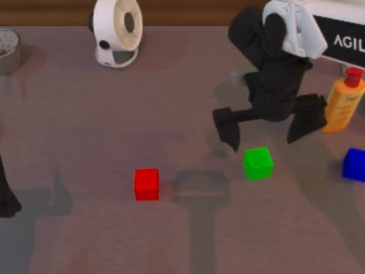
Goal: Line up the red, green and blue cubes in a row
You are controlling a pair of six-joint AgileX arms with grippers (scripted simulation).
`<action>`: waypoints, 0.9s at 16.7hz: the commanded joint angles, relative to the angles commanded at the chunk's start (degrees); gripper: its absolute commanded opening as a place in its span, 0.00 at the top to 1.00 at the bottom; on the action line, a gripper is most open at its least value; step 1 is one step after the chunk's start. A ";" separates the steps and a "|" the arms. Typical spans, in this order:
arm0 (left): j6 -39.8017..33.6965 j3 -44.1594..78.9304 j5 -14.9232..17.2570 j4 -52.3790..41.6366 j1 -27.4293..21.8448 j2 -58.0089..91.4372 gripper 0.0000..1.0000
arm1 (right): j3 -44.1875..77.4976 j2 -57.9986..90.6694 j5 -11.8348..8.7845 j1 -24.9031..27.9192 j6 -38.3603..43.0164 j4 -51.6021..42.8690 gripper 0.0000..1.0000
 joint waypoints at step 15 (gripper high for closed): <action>0.00 0.00 0.00 0.00 0.00 0.00 0.00 | -9.51 5.86 0.06 0.08 0.15 15.37 0.00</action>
